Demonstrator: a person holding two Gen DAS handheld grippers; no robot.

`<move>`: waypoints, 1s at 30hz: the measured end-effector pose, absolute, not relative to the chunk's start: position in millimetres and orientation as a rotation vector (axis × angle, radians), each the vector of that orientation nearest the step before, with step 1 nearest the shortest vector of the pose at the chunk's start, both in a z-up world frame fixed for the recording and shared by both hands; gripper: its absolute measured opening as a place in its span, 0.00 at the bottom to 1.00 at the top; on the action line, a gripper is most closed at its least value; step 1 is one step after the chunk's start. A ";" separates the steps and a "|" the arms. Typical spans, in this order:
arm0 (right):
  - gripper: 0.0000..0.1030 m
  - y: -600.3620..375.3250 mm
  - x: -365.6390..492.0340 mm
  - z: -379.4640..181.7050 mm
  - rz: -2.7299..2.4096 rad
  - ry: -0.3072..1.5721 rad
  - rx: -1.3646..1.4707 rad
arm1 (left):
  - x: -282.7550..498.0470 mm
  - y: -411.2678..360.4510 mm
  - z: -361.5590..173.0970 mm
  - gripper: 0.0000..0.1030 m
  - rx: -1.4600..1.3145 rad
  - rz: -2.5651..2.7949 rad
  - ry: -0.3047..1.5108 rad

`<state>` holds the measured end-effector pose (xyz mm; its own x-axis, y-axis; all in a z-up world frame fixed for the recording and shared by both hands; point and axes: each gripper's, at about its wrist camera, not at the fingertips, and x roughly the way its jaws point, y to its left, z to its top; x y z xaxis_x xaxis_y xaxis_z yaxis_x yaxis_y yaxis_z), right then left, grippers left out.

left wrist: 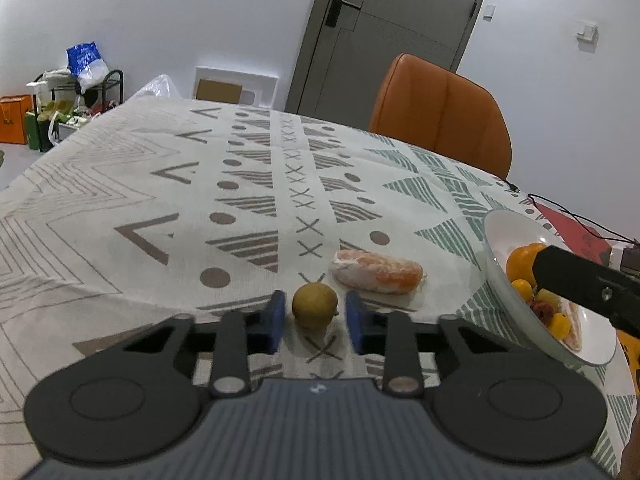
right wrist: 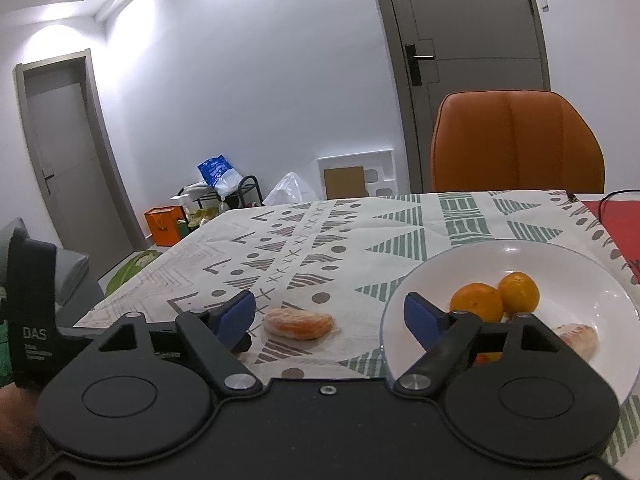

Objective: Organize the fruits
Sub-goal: 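Grasp the green-yellow citrus with the left tool while the right tool grasps the pomelo segment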

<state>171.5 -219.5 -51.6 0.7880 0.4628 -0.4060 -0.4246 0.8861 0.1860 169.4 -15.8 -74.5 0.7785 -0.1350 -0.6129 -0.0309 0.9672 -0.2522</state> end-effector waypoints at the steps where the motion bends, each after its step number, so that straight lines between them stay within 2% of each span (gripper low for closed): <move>1: 0.78 -217.9 171.8 -51.7 0.481 0.461 0.085 | 169.2 -15.1 -74.7 0.23 -0.257 -0.056 0.675; 25: 0.77 -155.6 192.6 -66.8 0.552 0.573 -0.004 | 151.2 39.7 -57.8 0.23 -0.304 0.038 0.607; 30: 0.72 -142.7 199.7 -74.2 0.529 0.614 -0.028 | 148.0 53.7 -57.5 0.23 -0.317 0.060 0.603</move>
